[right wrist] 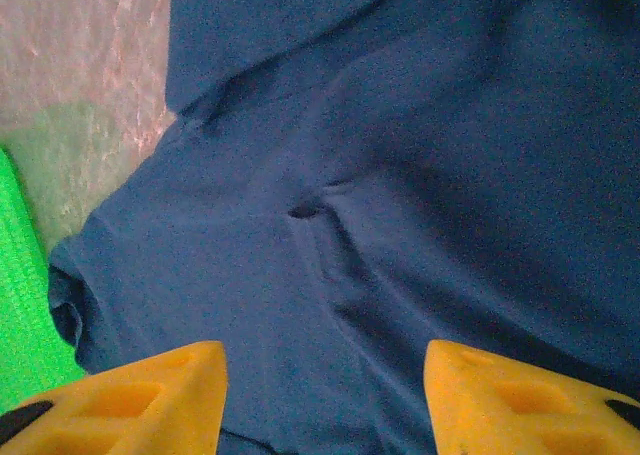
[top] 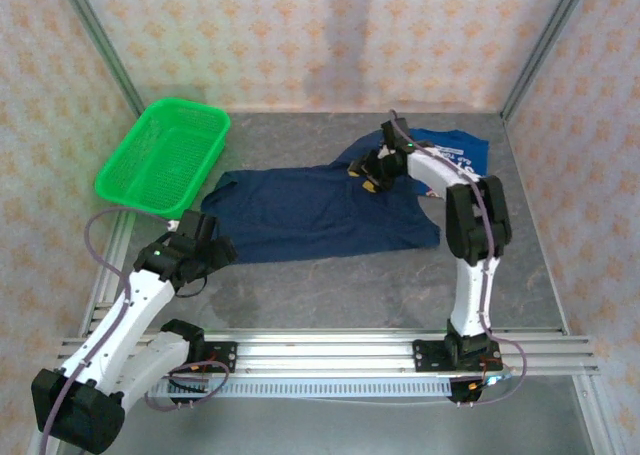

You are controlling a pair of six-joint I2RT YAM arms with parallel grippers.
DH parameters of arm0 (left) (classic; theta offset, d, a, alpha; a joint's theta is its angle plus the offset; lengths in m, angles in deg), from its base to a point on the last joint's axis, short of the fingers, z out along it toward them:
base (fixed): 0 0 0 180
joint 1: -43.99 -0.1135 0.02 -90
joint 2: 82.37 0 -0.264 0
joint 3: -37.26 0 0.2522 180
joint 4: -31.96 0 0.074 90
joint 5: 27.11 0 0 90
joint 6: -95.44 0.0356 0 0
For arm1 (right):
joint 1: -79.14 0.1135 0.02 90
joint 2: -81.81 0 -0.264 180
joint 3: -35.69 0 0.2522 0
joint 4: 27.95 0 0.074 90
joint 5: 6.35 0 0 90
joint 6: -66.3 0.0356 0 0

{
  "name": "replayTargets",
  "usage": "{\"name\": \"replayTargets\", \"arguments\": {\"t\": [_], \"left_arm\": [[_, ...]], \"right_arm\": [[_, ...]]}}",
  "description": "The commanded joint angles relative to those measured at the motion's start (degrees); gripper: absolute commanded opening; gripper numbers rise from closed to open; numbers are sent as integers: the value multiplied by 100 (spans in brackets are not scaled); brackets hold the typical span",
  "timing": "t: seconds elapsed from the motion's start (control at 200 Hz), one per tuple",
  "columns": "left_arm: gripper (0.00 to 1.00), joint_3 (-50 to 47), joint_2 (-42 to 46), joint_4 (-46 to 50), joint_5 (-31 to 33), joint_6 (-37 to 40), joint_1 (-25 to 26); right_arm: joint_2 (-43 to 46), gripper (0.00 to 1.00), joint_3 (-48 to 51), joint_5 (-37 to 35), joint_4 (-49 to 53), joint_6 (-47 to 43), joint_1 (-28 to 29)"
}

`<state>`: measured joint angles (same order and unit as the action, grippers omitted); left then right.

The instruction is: Fold and stack the t-shirts

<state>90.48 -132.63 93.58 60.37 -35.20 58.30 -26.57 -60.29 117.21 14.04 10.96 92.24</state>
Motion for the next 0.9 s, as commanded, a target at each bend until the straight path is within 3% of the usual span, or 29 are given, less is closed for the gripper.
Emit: {"name": "replayTargets", "arguments": {"t": [0.0,0.225,0.54,0.721,0.896], "left_arm": [[74,-62,-296,-433,-71,-128,89],[74,30,-1301,-1211,-158,-190,122],[72,-318,-2663,-1517,100,-595,-299],[71,-558,-2646,-1064,439,-480,-542],[72,-1008,-1915,-625,445,-548,-588]], "right_arm": [[969,56,853,-578,308,-265,-528],[1580,50,2500,-715,-27,-237,-843],[1768,42,3503,-1973,17,8,-1020],[2044,41,3749,-2483,517,185,-1029],[2586,40,4167,-2794,947,333,-1042]]}}
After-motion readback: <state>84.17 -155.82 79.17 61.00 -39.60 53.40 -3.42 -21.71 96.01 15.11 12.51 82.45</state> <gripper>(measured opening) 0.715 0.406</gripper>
